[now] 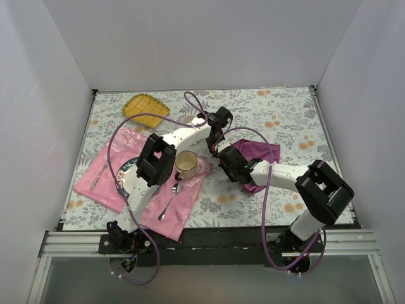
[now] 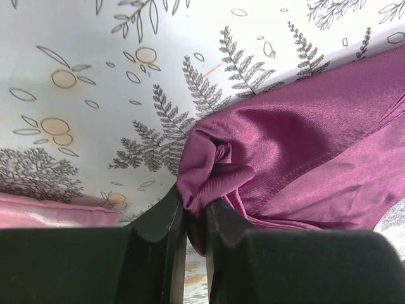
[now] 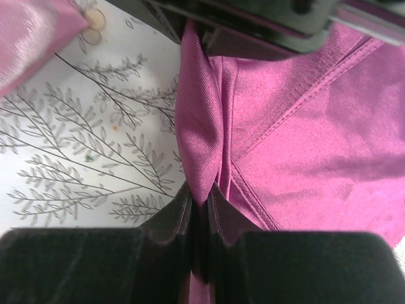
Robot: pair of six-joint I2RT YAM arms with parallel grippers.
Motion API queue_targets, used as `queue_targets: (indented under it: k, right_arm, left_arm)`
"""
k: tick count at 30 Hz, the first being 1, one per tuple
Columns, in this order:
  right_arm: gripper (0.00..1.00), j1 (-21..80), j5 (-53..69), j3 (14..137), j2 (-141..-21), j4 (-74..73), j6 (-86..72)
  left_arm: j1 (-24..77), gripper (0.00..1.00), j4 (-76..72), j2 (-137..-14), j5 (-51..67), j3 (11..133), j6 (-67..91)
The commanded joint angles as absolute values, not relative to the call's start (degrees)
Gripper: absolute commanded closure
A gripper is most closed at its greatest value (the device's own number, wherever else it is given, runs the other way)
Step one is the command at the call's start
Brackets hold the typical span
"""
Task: Fold the napkin, place the utensils inside, and roll it up
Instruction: Roll the napkin with the utensil
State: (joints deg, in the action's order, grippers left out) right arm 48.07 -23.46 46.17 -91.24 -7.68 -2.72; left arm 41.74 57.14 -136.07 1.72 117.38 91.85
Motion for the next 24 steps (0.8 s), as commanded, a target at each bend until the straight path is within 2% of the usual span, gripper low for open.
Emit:
queue_targets:
  k: [1,2,4,5,8,9,11,15,24]
  right_arm:
    - [0.99,47.8,-15.4,45.2,-91.9,-7.3,-7.6]
    - [0.99,47.6,-14.7,44.8,-91.8,-6.9,-8.2]
    - [0.99,46.3,-11.2,43.9,-91.5,-5.7,-8.5]
    - [0.99,45.9,-10.0,43.4,-91.2,-5.2,-8.7]
    - [0.99,43.9,-5.1,41.0,-89.8,-2.2,-10.3]
    - [0.99,43.2,-2.1,40.3,-89.4,-1.3,-11.0]
    - [0.99,41.1,-0.4,38.8,-88.4,-0.4,-11.8]
    - [0.99,37.4,11.0,36.9,-88.7,3.9,-13.0]
    - [0.99,26.3,29.2,33.1,-93.4,11.2,-16.9]
  left_arm:
    - [38.9,0.85,54.8,-132.5,1.7,114.7,88.0]
    - [38.8,0.69,53.5,-131.3,1.8,114.3,87.8]
    - [38.2,0.59,52.2,-130.3,3.1,113.7,86.6]
    - [38.1,0.5,51.6,-129.5,3.1,113.8,86.2]
    - [37.7,0.41,50.8,-127.9,2.2,113.7,84.9]
    - [37.6,0.35,50.7,-126.5,1.9,113.5,84.6]
    - [37.1,0.33,49.4,-124.9,1.8,112.2,83.6]
    - [36.1,0.28,45.5,-120.1,3.0,108.6,82.4]
    - [36.0,0.28,36.4,-117.1,15.3,102.7,81.1]
